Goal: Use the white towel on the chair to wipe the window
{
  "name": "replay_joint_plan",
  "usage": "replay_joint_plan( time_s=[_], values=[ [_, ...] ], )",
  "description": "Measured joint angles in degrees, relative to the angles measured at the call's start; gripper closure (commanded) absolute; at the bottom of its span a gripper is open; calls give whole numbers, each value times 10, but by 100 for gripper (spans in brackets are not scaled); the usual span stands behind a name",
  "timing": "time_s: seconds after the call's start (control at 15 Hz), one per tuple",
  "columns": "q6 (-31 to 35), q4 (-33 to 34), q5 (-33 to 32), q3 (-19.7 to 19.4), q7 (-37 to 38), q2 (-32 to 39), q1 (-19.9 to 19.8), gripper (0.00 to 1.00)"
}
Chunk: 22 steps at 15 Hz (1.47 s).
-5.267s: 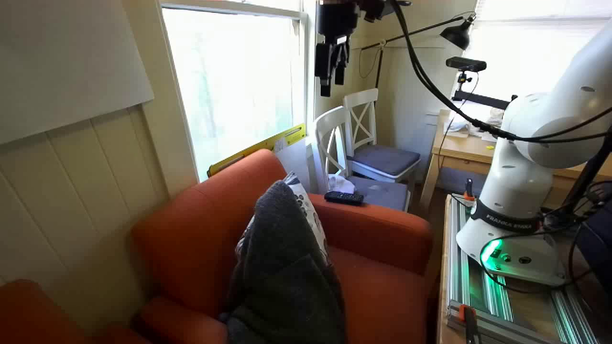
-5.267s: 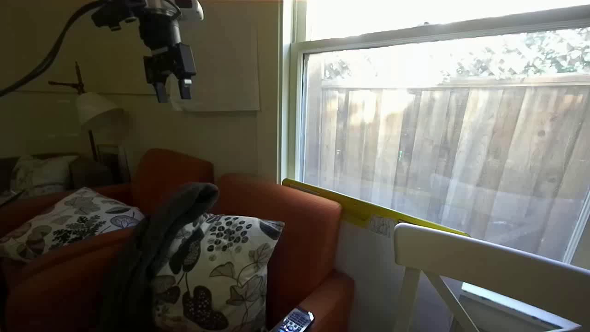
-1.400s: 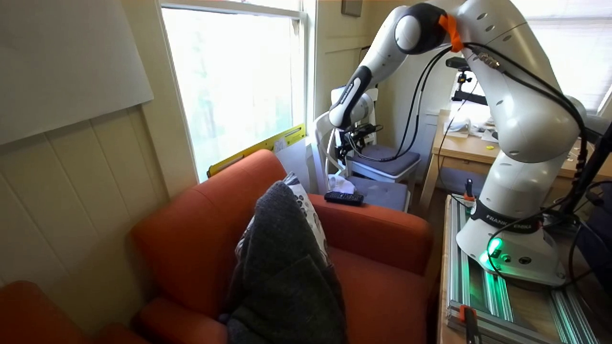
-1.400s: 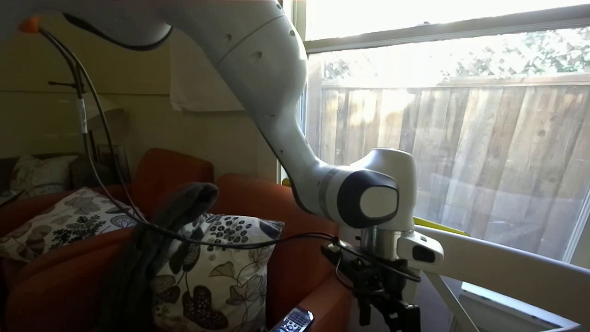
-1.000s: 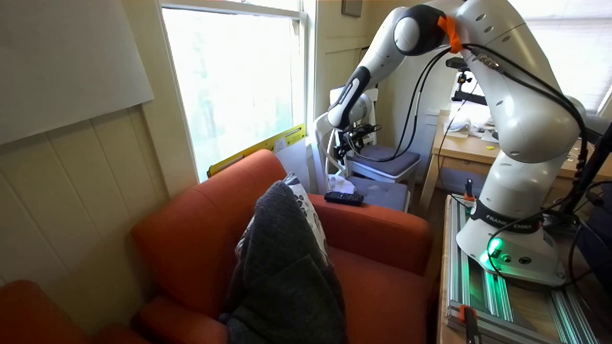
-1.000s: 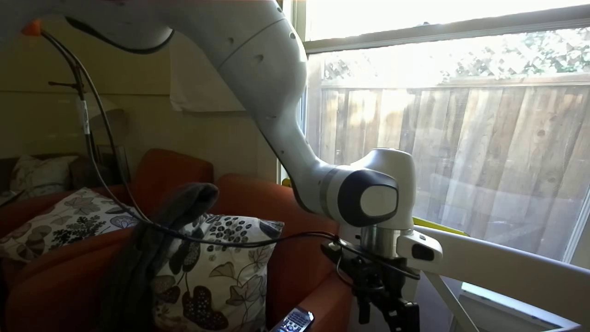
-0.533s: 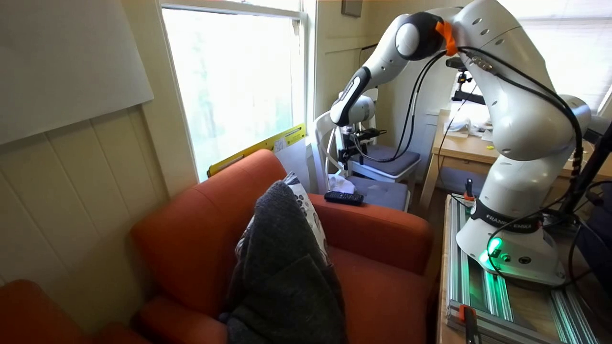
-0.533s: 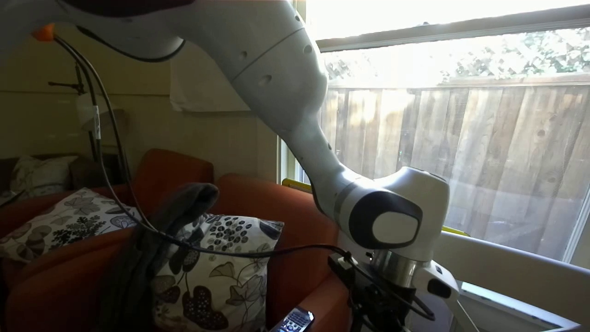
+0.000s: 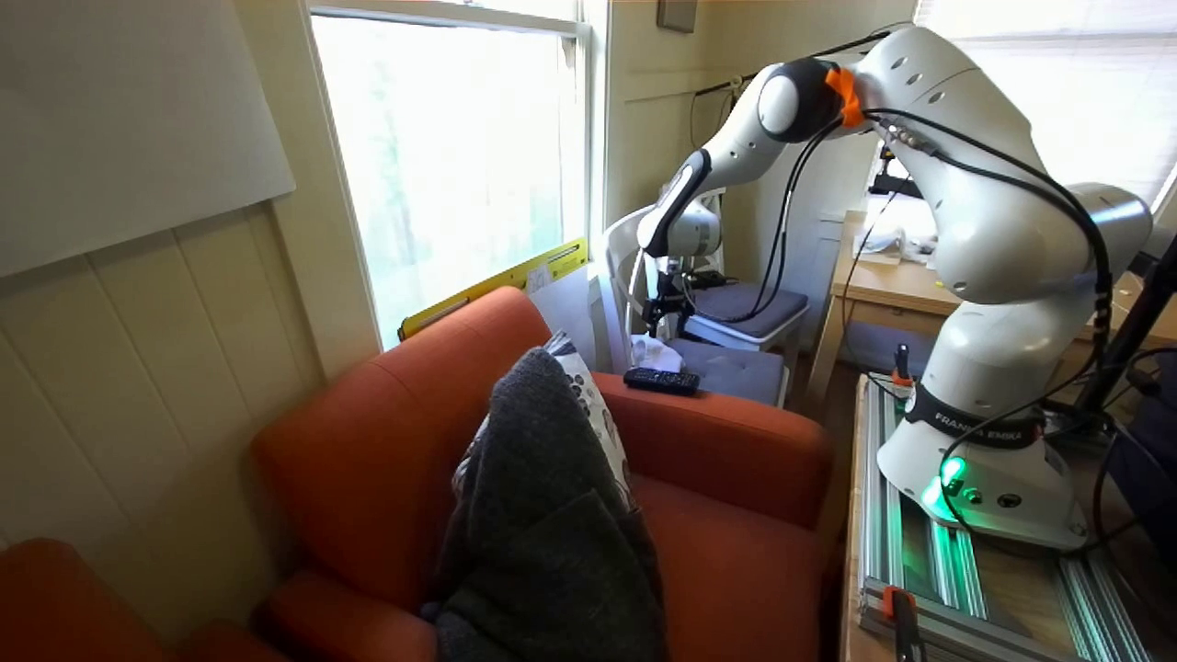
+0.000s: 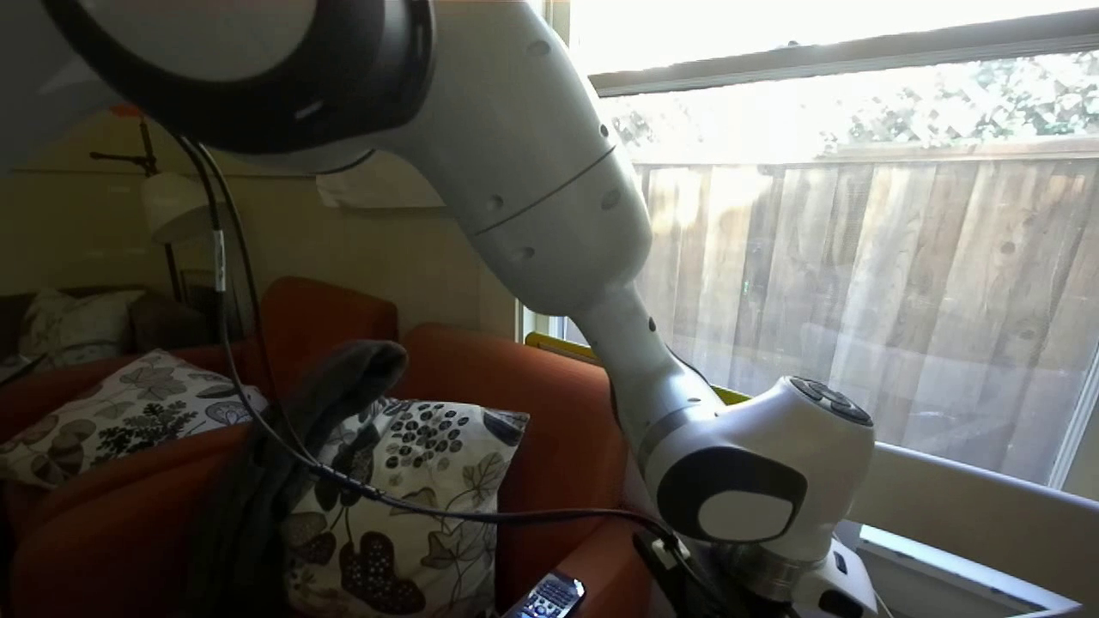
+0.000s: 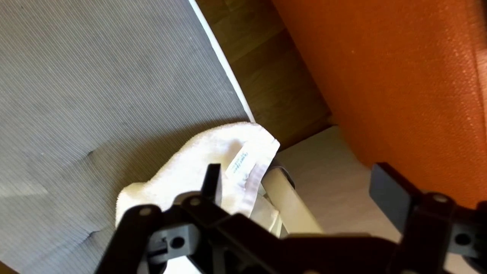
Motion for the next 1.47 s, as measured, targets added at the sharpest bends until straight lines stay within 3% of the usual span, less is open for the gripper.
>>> replay_joint_plan(
  time_s=[0.27, 0.93, 1.47],
  values=[
    [94, 32, 3, 1, 15, 47, -2, 0],
    [112, 50, 3, 6, 19, 62, -4, 0],
    [197, 66, -1, 27, -32, 91, -35, 0]
  ],
)
